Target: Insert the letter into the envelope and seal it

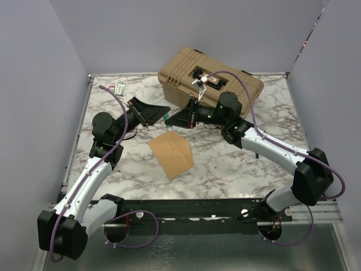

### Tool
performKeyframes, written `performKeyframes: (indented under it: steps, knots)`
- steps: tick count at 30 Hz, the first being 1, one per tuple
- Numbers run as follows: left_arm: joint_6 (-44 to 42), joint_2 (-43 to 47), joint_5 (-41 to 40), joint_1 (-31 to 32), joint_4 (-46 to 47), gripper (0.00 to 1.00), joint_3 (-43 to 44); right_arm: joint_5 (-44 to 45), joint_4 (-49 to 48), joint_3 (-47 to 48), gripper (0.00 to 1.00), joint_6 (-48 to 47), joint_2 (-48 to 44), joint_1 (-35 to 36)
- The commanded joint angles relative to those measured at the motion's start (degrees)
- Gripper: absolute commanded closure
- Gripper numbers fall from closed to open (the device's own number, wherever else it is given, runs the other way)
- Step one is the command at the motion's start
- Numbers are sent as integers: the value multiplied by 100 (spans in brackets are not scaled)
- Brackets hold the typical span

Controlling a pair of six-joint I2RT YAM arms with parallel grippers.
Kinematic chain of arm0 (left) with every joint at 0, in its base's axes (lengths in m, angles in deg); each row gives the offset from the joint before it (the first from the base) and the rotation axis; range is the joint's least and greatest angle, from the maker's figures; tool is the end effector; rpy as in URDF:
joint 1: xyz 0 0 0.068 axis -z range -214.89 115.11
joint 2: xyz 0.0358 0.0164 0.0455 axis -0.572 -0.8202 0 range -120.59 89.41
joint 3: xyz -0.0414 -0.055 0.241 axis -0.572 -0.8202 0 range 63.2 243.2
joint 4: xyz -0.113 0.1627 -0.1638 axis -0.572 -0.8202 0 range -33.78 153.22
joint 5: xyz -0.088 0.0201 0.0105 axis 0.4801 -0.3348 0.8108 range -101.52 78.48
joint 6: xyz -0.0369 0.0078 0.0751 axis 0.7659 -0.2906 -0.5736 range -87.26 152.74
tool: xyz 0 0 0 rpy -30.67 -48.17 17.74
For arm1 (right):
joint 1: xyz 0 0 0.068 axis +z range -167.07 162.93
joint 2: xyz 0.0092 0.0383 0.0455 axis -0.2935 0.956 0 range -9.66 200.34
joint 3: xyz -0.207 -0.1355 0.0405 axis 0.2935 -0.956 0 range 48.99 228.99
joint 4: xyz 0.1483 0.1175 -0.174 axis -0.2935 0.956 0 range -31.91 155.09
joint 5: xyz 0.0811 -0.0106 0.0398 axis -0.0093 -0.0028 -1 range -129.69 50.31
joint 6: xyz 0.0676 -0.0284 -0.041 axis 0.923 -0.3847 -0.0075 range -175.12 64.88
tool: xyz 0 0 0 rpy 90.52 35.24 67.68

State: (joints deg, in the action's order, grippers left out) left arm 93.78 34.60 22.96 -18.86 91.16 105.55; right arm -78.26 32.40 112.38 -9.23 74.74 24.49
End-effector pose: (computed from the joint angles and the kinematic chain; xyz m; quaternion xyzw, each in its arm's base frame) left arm 0.2369 -0.1113 0.3530 -0.0033 0.6245 -0.6139 0.4828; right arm 0.2490 0.2821 0.3341 -0.2186 0.6483 0.6415 0.3470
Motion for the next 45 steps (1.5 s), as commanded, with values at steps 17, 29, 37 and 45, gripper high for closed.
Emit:
performKeyframes:
  steps: [17,29,37,45]
  knots:
    - [-264,-150,211,76,168,100,96,-985,536,124,50,-484,188,-3]
    - [-293,-204,156,76,87,40,75,-533,64,200,99,-173,254,-2]
    - [-207,42,192,77,62,47,-192,-403,-757,85,100,288,296,-16]
    - [-154,84,290,76,62,83,-339,-804,-1032,206,99,417,496,-11]
